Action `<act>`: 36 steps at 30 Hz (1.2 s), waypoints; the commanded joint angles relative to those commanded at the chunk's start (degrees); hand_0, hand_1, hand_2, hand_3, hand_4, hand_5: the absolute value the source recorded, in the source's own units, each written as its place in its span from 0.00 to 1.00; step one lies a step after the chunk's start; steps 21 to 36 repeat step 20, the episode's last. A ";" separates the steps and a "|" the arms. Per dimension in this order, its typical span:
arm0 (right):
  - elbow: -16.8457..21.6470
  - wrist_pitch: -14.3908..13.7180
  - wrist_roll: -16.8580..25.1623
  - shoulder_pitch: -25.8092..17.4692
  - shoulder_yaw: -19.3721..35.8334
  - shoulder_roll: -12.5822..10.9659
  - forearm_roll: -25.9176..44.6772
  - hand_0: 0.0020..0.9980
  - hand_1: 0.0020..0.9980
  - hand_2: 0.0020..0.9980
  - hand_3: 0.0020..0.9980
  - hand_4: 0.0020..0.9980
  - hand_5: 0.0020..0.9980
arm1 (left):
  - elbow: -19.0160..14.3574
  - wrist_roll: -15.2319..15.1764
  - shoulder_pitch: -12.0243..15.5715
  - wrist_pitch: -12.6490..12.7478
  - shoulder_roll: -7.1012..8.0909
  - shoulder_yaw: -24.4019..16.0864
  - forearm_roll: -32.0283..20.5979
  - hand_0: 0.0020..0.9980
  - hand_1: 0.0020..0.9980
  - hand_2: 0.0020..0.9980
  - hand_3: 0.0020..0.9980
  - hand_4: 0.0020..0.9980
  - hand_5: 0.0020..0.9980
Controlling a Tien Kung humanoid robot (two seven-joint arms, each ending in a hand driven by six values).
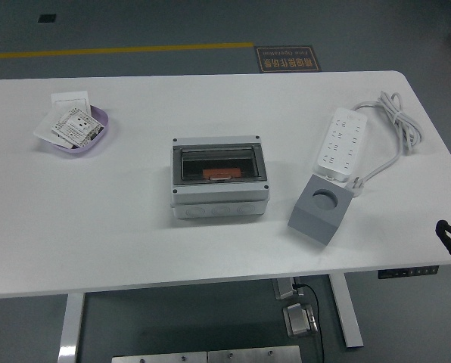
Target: Pick up the cylinder from the cube,place it in the box,flap close box
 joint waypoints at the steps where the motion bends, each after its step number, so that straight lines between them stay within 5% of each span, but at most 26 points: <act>1: 0.00 -0.04 -0.02 -0.01 0.06 0.00 -0.01 0.85 0.74 0.75 0.75 1.00 0.91 | 0.00 0.03 -0.03 -0.02 0.00 -0.03 0.04 0.62 0.70 0.64 0.64 0.70 0.24; 36: 0.30 -0.56 -0.15 -0.67 1.60 -0.10 -0.41 0.84 0.74 0.75 0.75 1.00 0.91 | 0.00 -0.21 -0.17 -0.03 0.00 1.64 -1.98 0.62 0.70 0.64 0.64 0.70 0.24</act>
